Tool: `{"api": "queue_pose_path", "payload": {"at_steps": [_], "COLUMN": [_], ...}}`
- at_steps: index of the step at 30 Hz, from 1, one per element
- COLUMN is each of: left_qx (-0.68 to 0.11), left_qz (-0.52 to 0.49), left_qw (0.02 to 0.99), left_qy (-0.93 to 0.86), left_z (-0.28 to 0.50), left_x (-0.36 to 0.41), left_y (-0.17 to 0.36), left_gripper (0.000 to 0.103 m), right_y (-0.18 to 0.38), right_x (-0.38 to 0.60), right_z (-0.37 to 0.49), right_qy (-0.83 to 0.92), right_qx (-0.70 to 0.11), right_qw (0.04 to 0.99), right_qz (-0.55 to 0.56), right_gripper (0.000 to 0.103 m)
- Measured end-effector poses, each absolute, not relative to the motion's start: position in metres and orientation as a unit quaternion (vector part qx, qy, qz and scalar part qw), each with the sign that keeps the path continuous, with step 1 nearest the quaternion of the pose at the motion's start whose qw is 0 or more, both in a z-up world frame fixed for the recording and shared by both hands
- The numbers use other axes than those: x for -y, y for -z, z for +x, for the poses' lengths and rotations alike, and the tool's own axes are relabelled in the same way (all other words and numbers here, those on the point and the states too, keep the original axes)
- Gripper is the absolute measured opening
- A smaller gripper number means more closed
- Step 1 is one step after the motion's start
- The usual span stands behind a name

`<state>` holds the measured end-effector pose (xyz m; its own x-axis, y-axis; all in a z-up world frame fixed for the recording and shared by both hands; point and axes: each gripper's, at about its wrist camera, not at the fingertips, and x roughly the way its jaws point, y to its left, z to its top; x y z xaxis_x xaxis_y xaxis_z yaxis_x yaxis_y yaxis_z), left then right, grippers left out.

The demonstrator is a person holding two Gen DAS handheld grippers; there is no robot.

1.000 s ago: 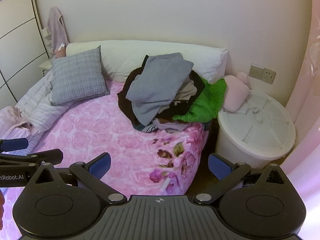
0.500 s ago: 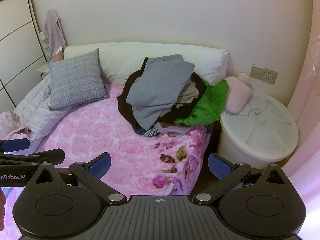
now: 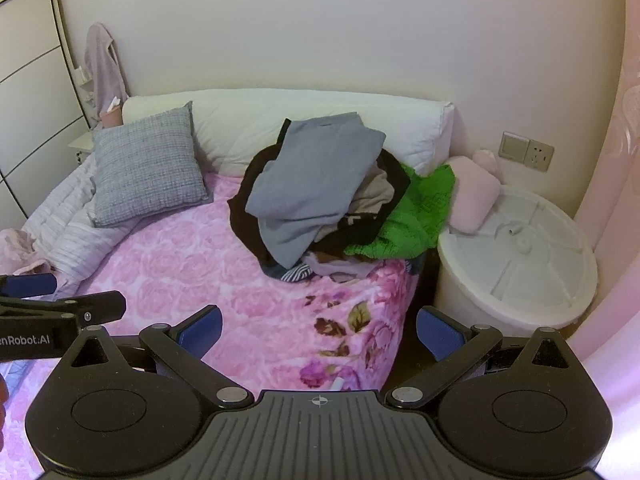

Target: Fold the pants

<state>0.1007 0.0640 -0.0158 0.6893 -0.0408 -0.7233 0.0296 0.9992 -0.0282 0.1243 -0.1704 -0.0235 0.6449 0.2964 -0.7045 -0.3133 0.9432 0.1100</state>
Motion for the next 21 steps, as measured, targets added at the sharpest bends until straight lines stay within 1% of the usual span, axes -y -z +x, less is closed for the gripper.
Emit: {"api": "queue_pose_path", "payload": {"at_steps": [8, 10, 15, 21], "left_qx": [-0.4, -0.4, -0.402, -0.425], "left_qz": [-0.02, -0.02, -0.027, -0.046], "left_qw": [0.916, 0.916, 0.915, 0.904], "left_qy": [0.005, 0.004, -0.026, -0.035], "left_z": [0.139, 0.154, 0.204, 0.286], "left_x": [-0.07, -0.07, -0.064, -0.059], "left_y": [0.031, 0.034, 0.046, 0.065], "left_gripper": [0.102, 0.101, 0.099, 0.096], "right_y": [0.037, 0.042, 0.057, 0.069], "right_x": [0.174, 0.171, 0.169, 0.164], "right_z": [0.166, 0.182, 0.234, 0.316], "right_qy": [-0.187, -0.191, -0.208, -0.227], "right_qx": [-0.385, -0.385, -0.396, -0.406], "right_qw": [0.904, 0.903, 0.894, 0.885], "right_qz": [0.006, 0.002, 0.012, 0.011], "right_gripper": [0.101, 0.098, 0.085, 0.084]}}
